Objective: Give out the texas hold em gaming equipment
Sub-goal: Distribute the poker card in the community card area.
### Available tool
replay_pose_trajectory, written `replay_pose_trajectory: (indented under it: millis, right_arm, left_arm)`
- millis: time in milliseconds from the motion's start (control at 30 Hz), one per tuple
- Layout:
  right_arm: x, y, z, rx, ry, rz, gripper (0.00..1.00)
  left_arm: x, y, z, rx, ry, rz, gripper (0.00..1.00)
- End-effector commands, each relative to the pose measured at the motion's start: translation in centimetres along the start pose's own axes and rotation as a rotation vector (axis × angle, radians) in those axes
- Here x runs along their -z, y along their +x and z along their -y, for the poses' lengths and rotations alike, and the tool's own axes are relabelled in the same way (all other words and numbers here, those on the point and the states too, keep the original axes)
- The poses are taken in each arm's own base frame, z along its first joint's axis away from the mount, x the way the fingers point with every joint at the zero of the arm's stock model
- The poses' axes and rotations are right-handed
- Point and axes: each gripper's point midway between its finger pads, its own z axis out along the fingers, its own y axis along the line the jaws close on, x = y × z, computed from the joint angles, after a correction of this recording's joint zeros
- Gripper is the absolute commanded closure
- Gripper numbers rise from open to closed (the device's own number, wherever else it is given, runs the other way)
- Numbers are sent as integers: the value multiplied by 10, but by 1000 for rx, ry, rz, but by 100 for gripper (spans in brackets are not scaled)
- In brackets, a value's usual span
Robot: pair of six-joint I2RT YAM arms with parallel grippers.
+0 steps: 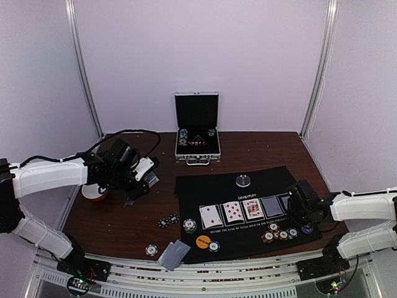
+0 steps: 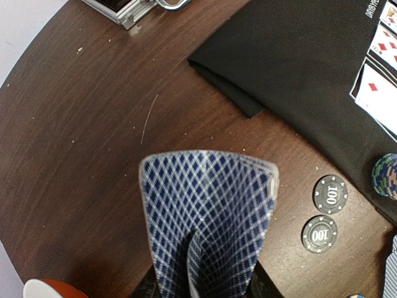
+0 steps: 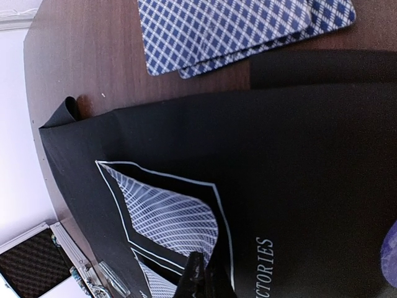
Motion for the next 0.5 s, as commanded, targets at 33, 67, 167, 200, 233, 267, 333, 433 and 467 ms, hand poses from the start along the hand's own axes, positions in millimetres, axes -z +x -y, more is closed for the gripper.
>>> replay_pose_trajectory:
  millis: [33,67,167,200,233,267,333,433,467]
  right_arm:
    - [0,-1,8,-64,16,-2,100]
    - [0,-1,8,-61,19,-5,99]
    - [2,-2,8,-54,17,-3,90]
    - [3,-4,8,-50,18,3,89]
    - [4,-5,9,-50,19,7,89]
    - [4,-6,9,-48,21,10,88]
    - [5,-10,13,-46,25,15,87]
    - [6,-11,15,-52,20,10,81]
    - [6,-11,15,-52,17,5,79]
  left_arm:
    - [-12,12,-4,56,26,-40,68]
    - [-16,14,-4,62,32,-55,68]
    - [-24,21,-8,80,41,-94,68]
    - [-28,24,-10,90,41,-110,68]
    - [-31,27,-13,102,41,-127,68]
    - [-34,31,-16,117,37,-142,69]
    - [-39,36,-21,145,46,-163,69]
    - [-44,42,-29,182,52,-182,69]
    - [-46,44,-31,193,52,-188,69]
